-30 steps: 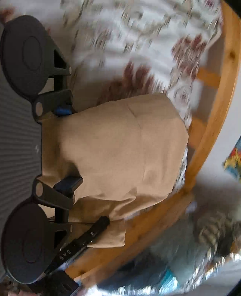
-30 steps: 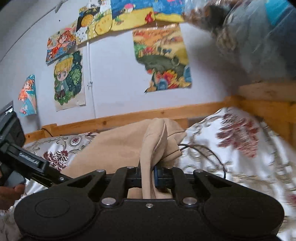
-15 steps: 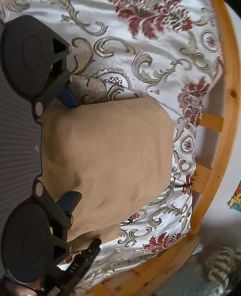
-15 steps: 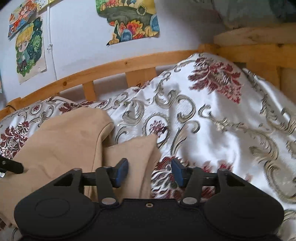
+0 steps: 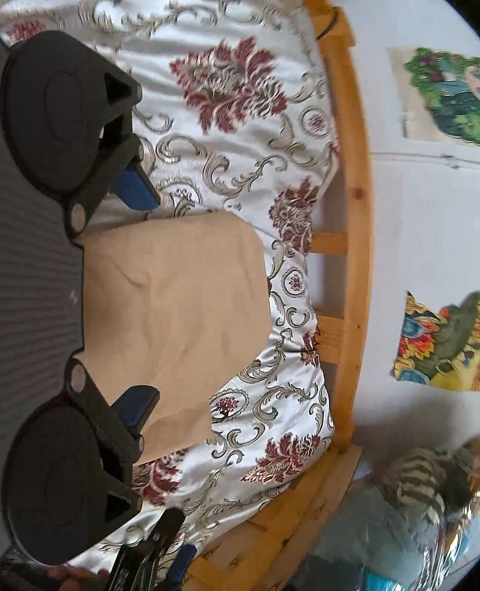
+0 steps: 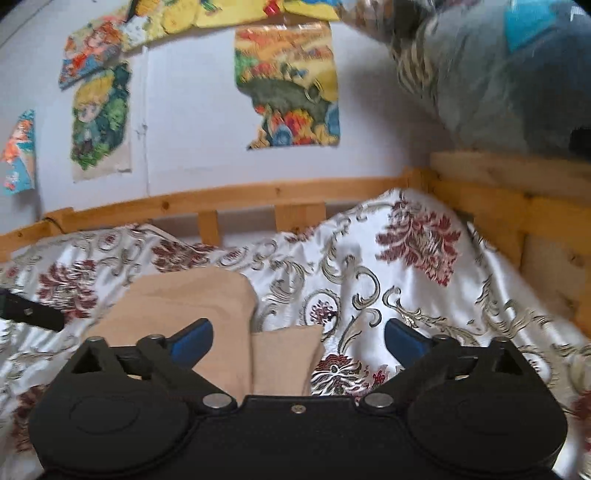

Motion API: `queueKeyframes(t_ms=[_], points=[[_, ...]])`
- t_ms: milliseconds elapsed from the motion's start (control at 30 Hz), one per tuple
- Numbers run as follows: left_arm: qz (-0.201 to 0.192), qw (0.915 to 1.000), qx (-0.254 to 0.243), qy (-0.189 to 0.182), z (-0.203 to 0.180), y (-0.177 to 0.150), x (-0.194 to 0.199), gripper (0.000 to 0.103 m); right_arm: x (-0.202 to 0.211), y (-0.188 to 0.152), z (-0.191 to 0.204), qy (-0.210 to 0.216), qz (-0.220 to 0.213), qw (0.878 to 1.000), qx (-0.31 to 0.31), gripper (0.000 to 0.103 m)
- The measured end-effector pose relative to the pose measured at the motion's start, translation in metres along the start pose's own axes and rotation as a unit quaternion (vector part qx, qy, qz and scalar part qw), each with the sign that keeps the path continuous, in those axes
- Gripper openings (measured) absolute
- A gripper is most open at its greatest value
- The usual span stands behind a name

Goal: Fold large clothes

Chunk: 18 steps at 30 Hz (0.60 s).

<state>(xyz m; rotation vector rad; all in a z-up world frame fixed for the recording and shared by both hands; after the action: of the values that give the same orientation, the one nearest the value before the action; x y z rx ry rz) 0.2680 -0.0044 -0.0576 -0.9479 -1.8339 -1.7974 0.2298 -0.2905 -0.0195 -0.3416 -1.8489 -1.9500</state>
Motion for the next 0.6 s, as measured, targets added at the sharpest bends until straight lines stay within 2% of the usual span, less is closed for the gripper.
queueKeyframes(t_ms=[133,267,433,600], points=[[-0.022,0.9998,-0.003,0.002,-0.002,-0.023,0.032,0.102,0.046,-0.002,0.007,-0.022,-0.018,0.999,0.027,0.102],[-0.04,0.9988,-0.026,0.011,-0.001,-0.047,0.053,0.102,0.082,-0.01,0.012,-0.028,-0.021,0.999,-0.016,0.102],[-0.059,0.9969,-0.048,0.02,-0.003,-0.077,0.07,0.102,0.108,-0.044,0.032,-0.031,0.016,0.998,-0.045,0.102],[-0.044,0.9969,-0.065,0.011,-0.01,-0.105,0.066,0.102,0.114,-0.07,0.043,-0.066,0.057,0.996,-0.034,0.102]])
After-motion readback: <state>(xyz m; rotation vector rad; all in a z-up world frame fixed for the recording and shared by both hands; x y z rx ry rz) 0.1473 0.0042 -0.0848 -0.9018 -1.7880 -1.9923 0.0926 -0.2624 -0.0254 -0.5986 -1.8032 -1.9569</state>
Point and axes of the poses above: each gripper's, at about its wrist camera, not at the fingertips, and x roughly against the way its jaws point, z to its left, y to its top, the point moved 8 cm from there along -x, roughly the way its jaws point, and after that the axes turned 8 degrees about z, right-handed, at the moved point
